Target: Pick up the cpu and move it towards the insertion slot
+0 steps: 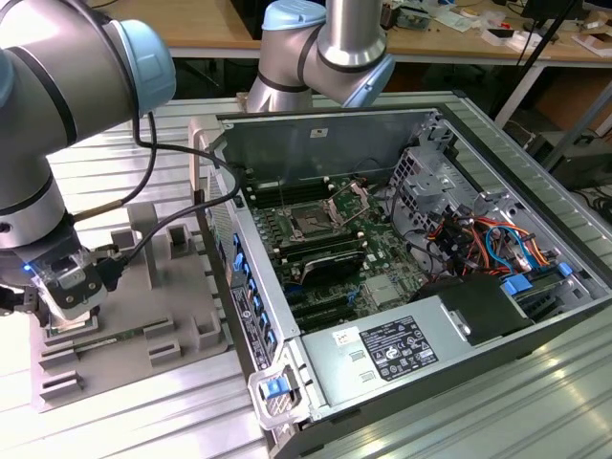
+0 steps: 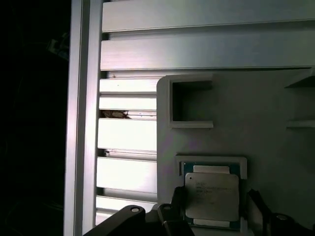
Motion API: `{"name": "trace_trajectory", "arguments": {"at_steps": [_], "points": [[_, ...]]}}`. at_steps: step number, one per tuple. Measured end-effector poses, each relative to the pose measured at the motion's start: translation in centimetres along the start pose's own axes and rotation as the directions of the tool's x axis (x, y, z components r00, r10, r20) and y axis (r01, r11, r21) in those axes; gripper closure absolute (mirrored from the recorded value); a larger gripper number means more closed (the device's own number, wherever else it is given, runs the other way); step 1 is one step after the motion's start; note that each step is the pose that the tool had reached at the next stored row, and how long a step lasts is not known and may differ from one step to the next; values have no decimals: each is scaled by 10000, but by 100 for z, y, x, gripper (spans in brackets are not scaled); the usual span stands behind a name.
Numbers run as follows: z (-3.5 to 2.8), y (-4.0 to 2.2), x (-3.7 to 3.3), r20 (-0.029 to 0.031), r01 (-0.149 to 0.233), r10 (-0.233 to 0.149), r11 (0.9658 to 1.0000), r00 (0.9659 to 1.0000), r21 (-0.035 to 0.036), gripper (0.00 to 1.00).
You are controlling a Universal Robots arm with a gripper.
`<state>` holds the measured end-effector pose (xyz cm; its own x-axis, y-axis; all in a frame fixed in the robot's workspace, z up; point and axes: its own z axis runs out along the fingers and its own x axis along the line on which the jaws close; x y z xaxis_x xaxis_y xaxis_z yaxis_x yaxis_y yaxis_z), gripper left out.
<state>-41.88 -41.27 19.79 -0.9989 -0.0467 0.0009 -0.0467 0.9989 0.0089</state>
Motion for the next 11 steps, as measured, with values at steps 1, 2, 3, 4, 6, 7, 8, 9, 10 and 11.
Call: {"name": "trace_trajectory", "arguments": {"at_steps": [1, 2, 3, 4, 6, 7, 8, 9, 10, 11], "points": [[4, 0, 1, -2, 30, -30, 10000, 10000, 1, 40], [7, 0, 3, -3, 61, -61, 10000, 10000, 1, 40], [10, 1, 5, -3, 93, -93, 10000, 10000, 0, 40], [13, 1, 5, -3, 125, -125, 9999, 9999, -1, 40], [21, 1, 5, -2, 165, -165, 9999, 9999, -3, 40], [25, 1, 5, -2, 181, -181, 9998, 9998, -3, 40], [31, 1, 5, -3, 199, -199, 9998, 9998, -3, 40], [36, 1, 5, -3, 211, -211, 9998, 9998, -5, 40], [39, 1, 5, -2, 216, -216, 9998, 9998, -6, 40], [44, 1, 5, -3, 224, -224, 9997, 9997, -7, 40]]}}
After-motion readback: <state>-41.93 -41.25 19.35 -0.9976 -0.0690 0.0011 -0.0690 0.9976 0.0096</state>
